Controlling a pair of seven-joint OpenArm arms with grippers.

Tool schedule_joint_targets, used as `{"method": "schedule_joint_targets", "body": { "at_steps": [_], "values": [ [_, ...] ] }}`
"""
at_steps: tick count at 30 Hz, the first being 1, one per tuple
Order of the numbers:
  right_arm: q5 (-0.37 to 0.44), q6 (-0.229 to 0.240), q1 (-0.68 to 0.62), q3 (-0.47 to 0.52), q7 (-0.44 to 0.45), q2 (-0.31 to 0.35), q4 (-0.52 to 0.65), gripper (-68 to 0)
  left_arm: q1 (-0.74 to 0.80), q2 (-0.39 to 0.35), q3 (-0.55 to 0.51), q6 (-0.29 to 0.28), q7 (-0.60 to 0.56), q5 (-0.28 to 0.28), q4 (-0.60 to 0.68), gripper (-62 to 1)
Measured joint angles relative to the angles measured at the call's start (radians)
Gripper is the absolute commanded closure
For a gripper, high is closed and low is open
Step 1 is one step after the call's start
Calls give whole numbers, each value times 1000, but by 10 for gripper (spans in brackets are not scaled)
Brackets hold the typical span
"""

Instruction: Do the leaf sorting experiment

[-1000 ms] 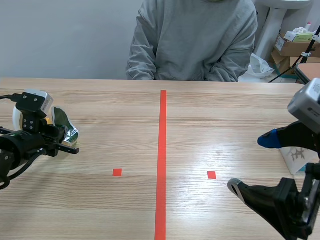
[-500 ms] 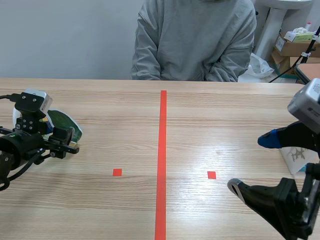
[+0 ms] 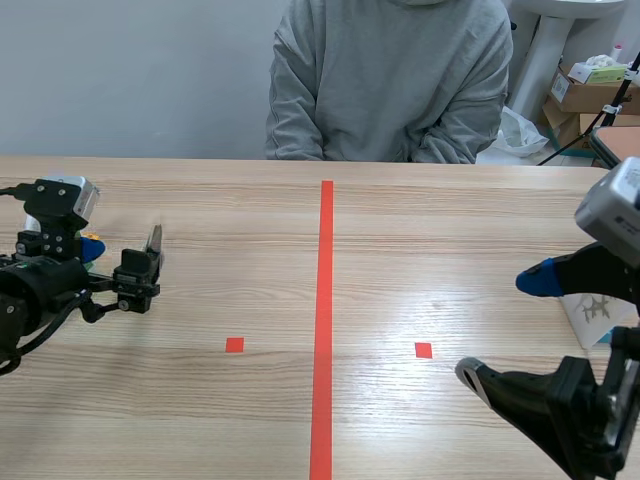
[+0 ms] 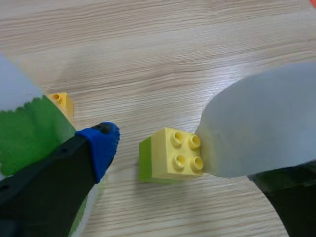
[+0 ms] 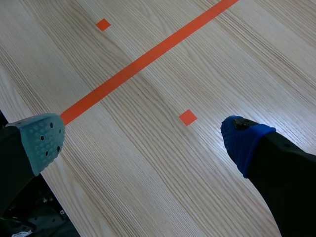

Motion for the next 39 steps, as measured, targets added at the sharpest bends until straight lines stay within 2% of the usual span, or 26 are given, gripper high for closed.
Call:
{"method": "schedule_joint_targets", "body": {
  "at_steps": [7,12,16,22,24,26,28,30,32,35,39],
  "values": [
    [-3,0,0,0,0,0,0,-679,10,-3,2,-12,57,-35,133,-521],
    [-3,0,0,0,0,0,0,-679,56,-37,4,-15,61,-34,254,-520],
    [-2,0,0,0,0,0,0,-679,103,-61,4,-21,77,-41,346,-472],
    [-3,0,0,0,0,0,0,-679,188,-120,3,-126,98,-113,535,-466],
    [-3,0,0,0,0,0,0,-679,225,-143,4,-154,98,-155,597,-467],
    [-2,0,0,0,0,0,0,-679,268,-168,3,-207,98,-194,652,-467],
    [-3,0,0,0,0,0,0,-679,315,-193,4,-247,98,-221,702,-505],
    [-3,0,0,0,0,0,0,-679,362,-212,4,-255,98,-243,752,-567],
    [-2,0,0,0,0,0,0,-679,408,-228,3,-266,98,-276,800,-598],
    [-2,0,0,0,0,0,0,-679,476,-242,3,-294,98,-304,871,-601],
    [-2,0,0,0,0,0,0,-679,558,-244,3,-297,98,-306,956,-601]
  ]
}}
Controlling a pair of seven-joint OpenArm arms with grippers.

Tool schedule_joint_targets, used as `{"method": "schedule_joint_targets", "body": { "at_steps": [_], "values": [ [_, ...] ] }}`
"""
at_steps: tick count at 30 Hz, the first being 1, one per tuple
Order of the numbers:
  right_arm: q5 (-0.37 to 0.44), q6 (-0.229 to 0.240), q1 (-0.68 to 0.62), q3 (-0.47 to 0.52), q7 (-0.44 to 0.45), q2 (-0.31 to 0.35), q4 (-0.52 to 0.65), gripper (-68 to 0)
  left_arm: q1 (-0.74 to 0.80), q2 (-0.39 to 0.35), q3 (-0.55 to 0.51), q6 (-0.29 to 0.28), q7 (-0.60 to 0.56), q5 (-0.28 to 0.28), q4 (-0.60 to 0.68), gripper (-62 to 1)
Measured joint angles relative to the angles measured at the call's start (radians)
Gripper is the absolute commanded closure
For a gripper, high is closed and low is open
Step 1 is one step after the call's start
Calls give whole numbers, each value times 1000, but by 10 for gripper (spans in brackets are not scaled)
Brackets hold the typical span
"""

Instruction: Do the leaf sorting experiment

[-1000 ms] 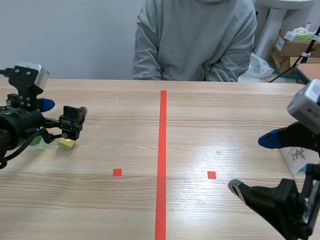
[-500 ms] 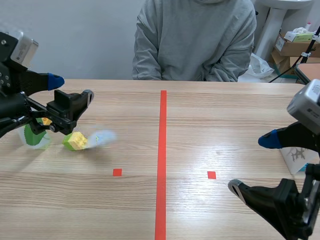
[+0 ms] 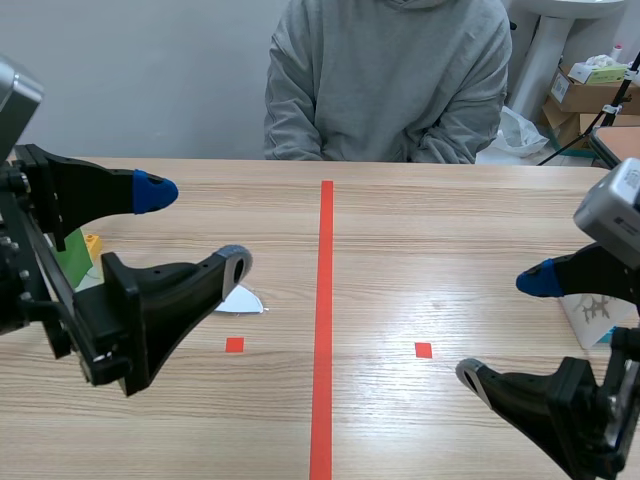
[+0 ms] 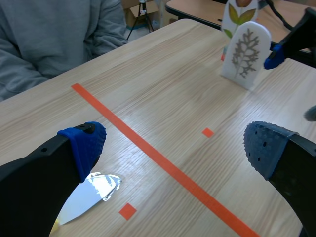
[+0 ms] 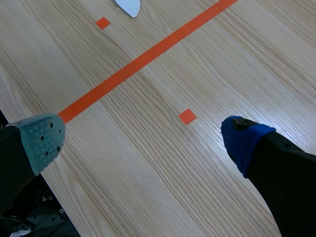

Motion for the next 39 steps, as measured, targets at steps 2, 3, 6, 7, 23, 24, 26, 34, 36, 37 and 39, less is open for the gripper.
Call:
{"method": "schedule_joint_targets", "body": {
  "at_steps": [2,3,6,7,23,24,26,34,36,37,39],
  "values": [
    [0,0,0,0,0,0,0,-679,33,0,0,0,0,0,32,-601],
    [0,0,0,0,0,0,0,-679,49,0,0,0,0,0,45,-601],
    [0,0,0,0,0,0,0,-679,94,0,0,0,0,5,62,-601],
    [0,0,0,0,0,0,0,-679,105,0,0,0,0,10,62,-601],
    [0,0,0,0,0,0,0,-679,217,0,-3,35,-1,90,57,-600],
    [0,0,0,0,0,0,0,-679,225,1,-9,34,-1,90,57,-600],
    [0,0,0,1,0,0,0,-679,238,1,-29,34,-4,89,57,-600],
    [0,0,0,2,0,0,0,-679,251,1,-117,34,-8,41,57,-600],
    [0,0,0,2,0,0,0,-679,251,1,-125,30,-7,37,57,-600],
    [0,0,0,2,0,0,0,-679,251,1,-126,27,-7,37,57,-600],
    [0,0,0,2,0,0,0,-679,251,1,-126,26,-6,36,57,-600]
  ]
}}
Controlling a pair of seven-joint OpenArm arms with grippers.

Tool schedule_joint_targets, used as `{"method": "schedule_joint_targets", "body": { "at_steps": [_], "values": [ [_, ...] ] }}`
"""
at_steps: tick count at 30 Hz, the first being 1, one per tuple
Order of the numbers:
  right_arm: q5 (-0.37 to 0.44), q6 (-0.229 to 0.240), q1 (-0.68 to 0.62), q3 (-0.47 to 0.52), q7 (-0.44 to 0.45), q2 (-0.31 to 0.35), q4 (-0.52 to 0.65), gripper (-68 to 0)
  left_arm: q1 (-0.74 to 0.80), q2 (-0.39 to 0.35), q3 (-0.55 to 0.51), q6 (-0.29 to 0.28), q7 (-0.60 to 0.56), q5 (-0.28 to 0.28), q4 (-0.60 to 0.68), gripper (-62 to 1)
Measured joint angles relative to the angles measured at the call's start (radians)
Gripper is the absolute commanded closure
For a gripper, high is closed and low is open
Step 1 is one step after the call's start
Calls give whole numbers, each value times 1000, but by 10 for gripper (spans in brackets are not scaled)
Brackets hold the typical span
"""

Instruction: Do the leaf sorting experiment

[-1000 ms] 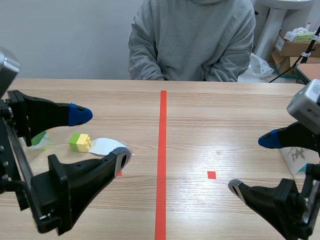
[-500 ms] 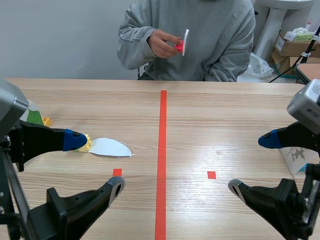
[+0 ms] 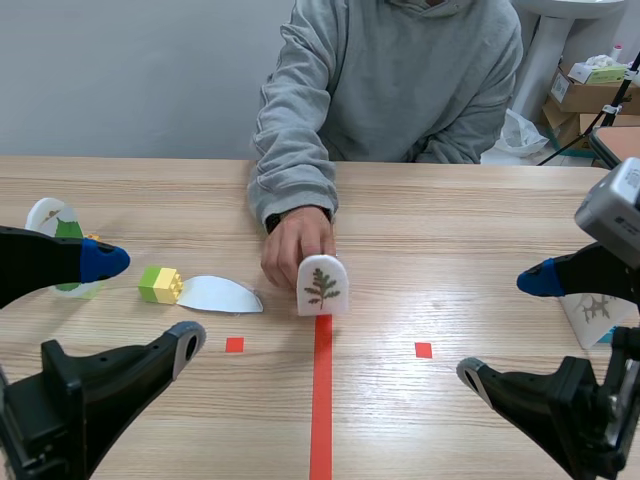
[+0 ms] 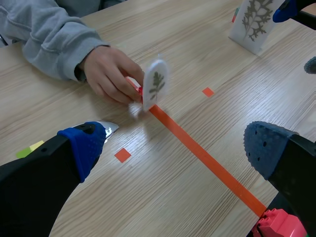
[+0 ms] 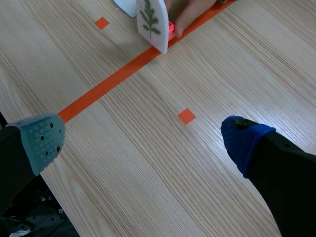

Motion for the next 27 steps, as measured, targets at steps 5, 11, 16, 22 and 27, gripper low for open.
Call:
{"method": "schedule_joint_targets", "body": {
  "at_steps": [5,11,16,22,27],
  "values": [
    [15,0,0,0,0,0,0,-679,0,0,0,0,3,0,0,-600],
    [66,0,0,0,5,0,-8,-679,0,0,0,0,4,0,0,-600],
    [76,0,0,0,3,0,-46,-679,0,0,0,0,5,0,0,-600],
    [101,0,0,0,3,0,-70,-679,0,0,0,0,5,0,0,-600],
    [104,0,0,0,3,0,-70,-679,0,0,0,0,5,0,0,-600]
  ]
}}
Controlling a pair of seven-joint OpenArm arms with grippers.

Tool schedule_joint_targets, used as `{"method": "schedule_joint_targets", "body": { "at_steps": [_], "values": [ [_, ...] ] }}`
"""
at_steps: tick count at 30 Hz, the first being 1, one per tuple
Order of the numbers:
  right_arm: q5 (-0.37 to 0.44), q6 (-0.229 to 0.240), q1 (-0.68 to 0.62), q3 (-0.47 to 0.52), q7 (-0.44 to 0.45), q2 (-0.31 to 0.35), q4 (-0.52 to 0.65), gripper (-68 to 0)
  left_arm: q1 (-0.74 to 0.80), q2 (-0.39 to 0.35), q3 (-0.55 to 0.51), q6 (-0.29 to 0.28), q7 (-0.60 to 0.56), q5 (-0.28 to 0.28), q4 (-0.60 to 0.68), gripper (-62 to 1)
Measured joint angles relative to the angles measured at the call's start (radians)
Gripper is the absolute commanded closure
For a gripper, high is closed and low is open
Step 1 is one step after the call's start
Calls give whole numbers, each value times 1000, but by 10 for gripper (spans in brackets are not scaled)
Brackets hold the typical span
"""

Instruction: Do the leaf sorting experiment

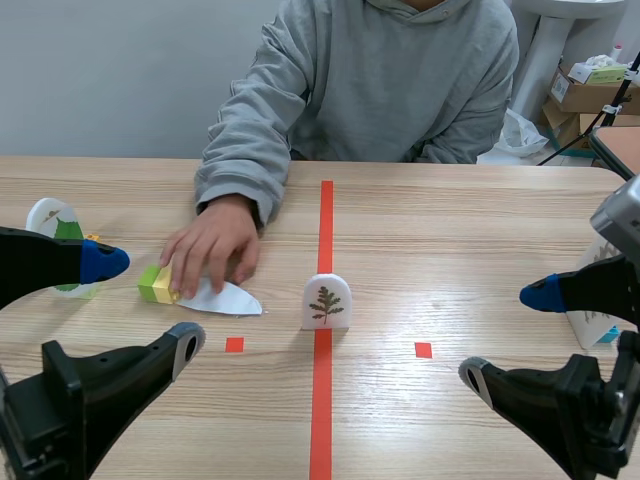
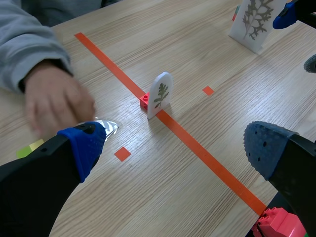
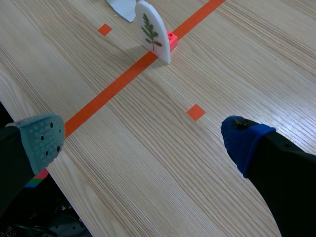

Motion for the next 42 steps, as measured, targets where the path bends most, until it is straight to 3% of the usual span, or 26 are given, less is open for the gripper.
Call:
{"method": "schedule_joint_targets", "body": {
  "at_steps": [42],
  "values": [
    [0,0,0,0,0,0,0,-679,0,0,0,0,0,1,0,-600]
  ]
}}
